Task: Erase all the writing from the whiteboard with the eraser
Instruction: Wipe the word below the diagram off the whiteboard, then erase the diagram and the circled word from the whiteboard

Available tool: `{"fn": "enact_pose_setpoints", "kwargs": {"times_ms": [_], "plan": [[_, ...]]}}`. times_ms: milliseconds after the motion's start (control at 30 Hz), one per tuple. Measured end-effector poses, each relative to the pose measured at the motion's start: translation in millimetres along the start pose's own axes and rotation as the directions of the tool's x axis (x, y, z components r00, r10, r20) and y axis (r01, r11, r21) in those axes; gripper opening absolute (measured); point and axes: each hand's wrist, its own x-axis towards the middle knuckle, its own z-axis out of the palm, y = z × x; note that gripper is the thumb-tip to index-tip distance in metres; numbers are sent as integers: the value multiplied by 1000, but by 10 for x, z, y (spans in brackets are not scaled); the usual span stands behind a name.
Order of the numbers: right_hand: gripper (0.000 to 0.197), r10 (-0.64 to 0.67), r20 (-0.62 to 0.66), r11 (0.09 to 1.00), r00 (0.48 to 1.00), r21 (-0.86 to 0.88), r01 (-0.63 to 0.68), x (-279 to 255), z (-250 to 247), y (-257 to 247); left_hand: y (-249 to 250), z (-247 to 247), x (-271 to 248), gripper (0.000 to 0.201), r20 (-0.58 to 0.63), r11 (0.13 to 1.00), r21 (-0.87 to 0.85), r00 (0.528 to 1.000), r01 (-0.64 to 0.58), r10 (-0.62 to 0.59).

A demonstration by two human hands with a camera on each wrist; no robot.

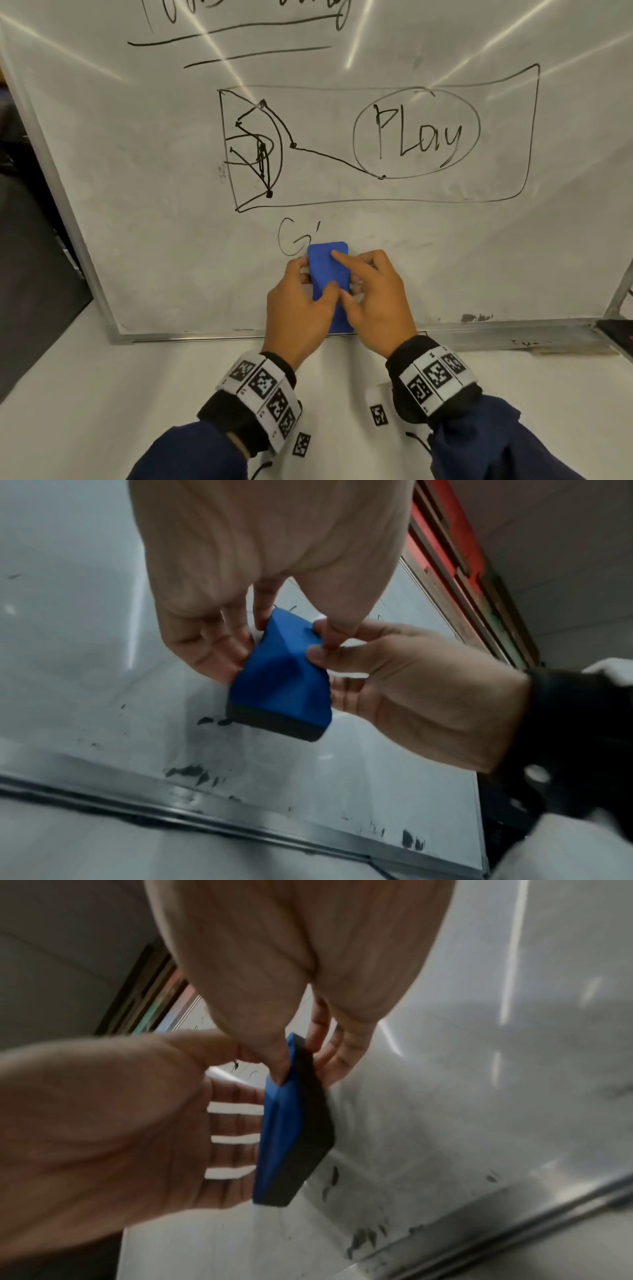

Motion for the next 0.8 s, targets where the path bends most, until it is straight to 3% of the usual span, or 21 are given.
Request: {"fn": "enact_pose_setpoints", "kwargs": {"times_ms": [133, 300, 467, 633, 733, 800], "plan": [[48, 17, 28, 977, 999, 214, -22, -136, -88, 15, -57, 39, -28, 47, -83, 984, 163, 993, -72, 87], [57, 170, 100, 872, 980, 448, -197, -283, -97, 112, -139, 78, -34, 60, -180, 964, 258, 977, -62, 111], [43, 275, 35, 897, 961, 350, -270, -354, -80, 258, -184, -109, 39, 78, -220, 898, 428, 952, -102, 213], [39, 314, -16, 908, 949, 297, -295, -358, -157, 435, -172, -289, 180, 77, -196, 803, 562, 912, -198, 362], [33, 324, -8, 898, 946, 318, -304, -359, -198, 493, -127, -339, 302, 76, -130, 729, 626, 884, -277, 448], [30, 331, 5, 889, 943, 332, -314, -362, -212, 520, -75, -356, 393, 74, -50, 632, 695, 853, -344, 520]]}}
